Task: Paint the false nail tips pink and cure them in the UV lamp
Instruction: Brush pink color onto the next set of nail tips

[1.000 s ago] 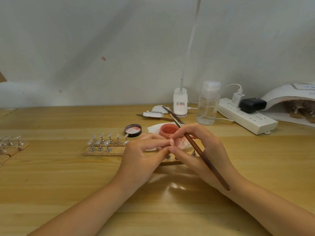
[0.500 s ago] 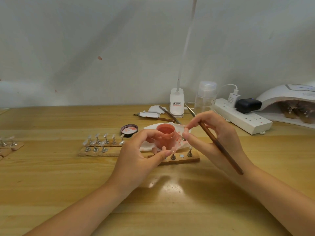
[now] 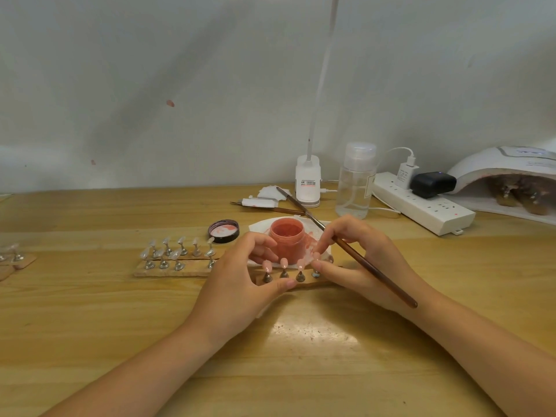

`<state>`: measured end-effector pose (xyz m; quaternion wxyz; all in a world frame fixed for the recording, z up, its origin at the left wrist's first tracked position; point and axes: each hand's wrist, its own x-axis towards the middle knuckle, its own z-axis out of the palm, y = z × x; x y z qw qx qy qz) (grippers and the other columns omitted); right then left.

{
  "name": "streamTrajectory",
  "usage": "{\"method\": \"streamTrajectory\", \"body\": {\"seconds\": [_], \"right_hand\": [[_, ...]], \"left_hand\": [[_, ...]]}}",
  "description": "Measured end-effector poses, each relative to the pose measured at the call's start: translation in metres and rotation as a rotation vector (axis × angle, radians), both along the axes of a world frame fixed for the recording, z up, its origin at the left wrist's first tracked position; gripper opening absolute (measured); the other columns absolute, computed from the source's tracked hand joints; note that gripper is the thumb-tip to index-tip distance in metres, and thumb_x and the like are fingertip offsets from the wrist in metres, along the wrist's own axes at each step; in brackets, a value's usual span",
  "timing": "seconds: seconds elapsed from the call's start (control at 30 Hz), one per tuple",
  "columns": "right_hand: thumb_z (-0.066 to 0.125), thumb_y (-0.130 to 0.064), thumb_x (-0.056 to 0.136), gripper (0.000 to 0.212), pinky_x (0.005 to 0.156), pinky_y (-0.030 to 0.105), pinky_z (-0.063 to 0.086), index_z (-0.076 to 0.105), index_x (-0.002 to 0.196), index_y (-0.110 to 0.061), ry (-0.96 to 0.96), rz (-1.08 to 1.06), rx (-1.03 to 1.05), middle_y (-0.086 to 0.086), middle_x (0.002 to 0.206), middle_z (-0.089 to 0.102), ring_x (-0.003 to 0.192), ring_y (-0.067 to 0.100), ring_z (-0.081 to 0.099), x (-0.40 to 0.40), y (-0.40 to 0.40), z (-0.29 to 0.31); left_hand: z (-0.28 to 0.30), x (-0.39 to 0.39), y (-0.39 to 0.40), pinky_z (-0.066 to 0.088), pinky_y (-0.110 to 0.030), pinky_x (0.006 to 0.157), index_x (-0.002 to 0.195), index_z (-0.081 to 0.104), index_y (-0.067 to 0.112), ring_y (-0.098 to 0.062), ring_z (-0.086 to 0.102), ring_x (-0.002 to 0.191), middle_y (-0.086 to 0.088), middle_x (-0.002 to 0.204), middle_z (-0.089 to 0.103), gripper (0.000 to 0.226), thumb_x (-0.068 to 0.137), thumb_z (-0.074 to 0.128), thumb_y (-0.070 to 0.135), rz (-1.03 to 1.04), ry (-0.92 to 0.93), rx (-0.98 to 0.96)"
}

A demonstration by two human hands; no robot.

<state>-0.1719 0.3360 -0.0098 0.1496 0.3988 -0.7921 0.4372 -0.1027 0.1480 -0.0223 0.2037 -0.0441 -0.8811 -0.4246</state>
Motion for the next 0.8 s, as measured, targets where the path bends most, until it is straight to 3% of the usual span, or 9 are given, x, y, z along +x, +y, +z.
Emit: {"method": "streamTrajectory", "body": {"seconds": [0.2, 0.47, 0.63, 0.8], "right_hand": [[0.077, -0.015, 0.072, 0.022, 0.077, 0.004, 0.042, 0.061, 0.087, -0.020, -0.018, 0.009, 0.057, -0.020, 0.081, 0.061, 0.084, -0.006, 0.058, -0.002, -0.001, -0.002], [0.079, -0.024, 0.070, 0.026, 0.078, 0.006, 0.041, 0.063, 0.090, -0.019, 0.081, -0.023, 0.119, -0.014, 0.089, 0.063, 0.093, -0.001, 0.055, 0.000, 0.006, 0.004], [0.076, -0.022, 0.071, 0.028, 0.077, 0.003, 0.039, 0.057, 0.089, -0.032, 0.041, -0.056, 0.163, -0.019, 0.090, 0.060, 0.095, 0.000, 0.054, -0.003, 0.013, 0.007], [0.073, -0.021, 0.071, 0.029, 0.073, 0.004, 0.040, 0.053, 0.086, -0.036, 0.023, -0.051, 0.160, -0.018, 0.087, 0.061, 0.091, 0.000, 0.056, -0.003, 0.012, 0.006]], "left_hand": [[0.000, -0.001, 0.000, 0.044, -0.022, 0.081, 0.093, 0.050, 0.037, 0.000, 0.055, 0.092, 0.018, 0.087, 0.062, 0.041, 0.064, 0.080, 0.031, 0.009, -0.030, -0.024], [0.000, 0.000, 0.000, 0.040, -0.013, 0.073, 0.089, 0.052, 0.036, 0.004, 0.057, 0.082, 0.011, 0.079, 0.064, 0.038, 0.065, 0.080, 0.028, -0.009, -0.040, -0.009], [0.000, -0.001, -0.001, 0.036, -0.006, 0.071, 0.088, 0.052, 0.036, 0.007, 0.057, 0.082, 0.012, 0.078, 0.065, 0.038, 0.065, 0.080, 0.027, -0.015, -0.050, 0.006], [-0.001, -0.002, -0.001, 0.039, -0.014, 0.076, 0.089, 0.052, 0.035, 0.002, 0.058, 0.084, 0.022, 0.073, 0.062, 0.038, 0.065, 0.080, 0.028, -0.015, -0.073, 0.019]]}}
